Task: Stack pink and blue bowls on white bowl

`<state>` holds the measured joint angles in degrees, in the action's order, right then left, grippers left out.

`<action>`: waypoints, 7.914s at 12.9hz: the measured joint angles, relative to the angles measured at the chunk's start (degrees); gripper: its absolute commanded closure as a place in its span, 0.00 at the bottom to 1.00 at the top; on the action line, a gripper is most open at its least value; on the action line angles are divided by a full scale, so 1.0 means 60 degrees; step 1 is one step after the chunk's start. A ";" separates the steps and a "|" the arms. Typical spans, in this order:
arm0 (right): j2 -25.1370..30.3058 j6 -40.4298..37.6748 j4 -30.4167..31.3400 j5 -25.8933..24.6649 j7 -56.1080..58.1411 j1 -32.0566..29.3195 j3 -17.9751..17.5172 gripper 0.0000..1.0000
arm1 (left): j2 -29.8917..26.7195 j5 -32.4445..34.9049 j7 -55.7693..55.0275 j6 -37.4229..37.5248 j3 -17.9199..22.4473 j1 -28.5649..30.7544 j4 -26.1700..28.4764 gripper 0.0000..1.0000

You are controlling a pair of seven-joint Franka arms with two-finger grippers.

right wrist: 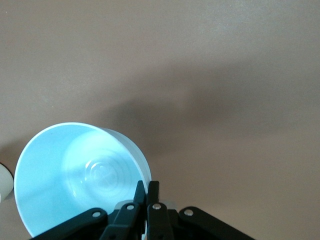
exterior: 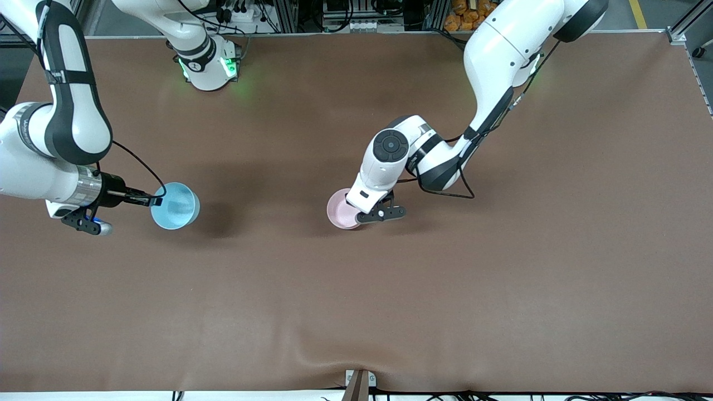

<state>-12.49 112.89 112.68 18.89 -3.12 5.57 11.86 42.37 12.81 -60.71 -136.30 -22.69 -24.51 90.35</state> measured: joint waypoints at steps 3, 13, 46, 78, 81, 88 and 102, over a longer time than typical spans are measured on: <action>0.0003 -0.0006 -0.0004 0.0000 -0.0528 0.0223 -0.0077 1.00 | -0.0072 0.0000 -0.0043 0.0067 0.0024 0.0077 -0.0133 0.00; 0.0061 0.0250 -0.1164 -0.0055 -0.6105 0.0659 -0.2969 1.00 | -0.4318 -0.0031 0.1707 0.4716 0.0063 0.3403 -0.0523 0.00; -0.3210 0.2742 -0.2744 -0.2613 -1.2922 0.4718 -0.2935 0.14 | -0.7177 -0.1706 0.7673 0.7292 0.2825 0.4648 -0.0503 0.00; 0.2378 -0.5369 -0.4900 -0.3049 0.0164 -0.1256 -0.2172 0.00 | -0.7177 -0.2153 0.7706 0.7901 0.2799 0.4603 -0.0358 0.00; 0.2372 -0.5359 -0.4818 -0.3322 0.0170 -0.1131 -0.2209 0.00 | -0.7178 -0.2272 0.7830 0.7942 0.2690 0.4565 -0.0293 0.00; 0.2372 -0.5419 -0.4813 -0.3343 0.0185 -0.1129 -0.2210 0.00 | -0.7178 -0.2272 0.8098 0.7946 0.2647 0.4559 -0.0280 0.00; 0.2371 -0.5480 -0.4768 -0.3344 0.0188 -0.1129 -0.2208 0.00 | -0.7178 -0.2272 0.8115 0.7946 0.2657 0.4560 -0.0281 0.00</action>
<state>1.74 80.01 84.07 -1.17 -1.99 -1.21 -1.39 -0.70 -0.83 -12.03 -88.63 -6.75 2.85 88.66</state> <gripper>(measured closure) 0.000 0.000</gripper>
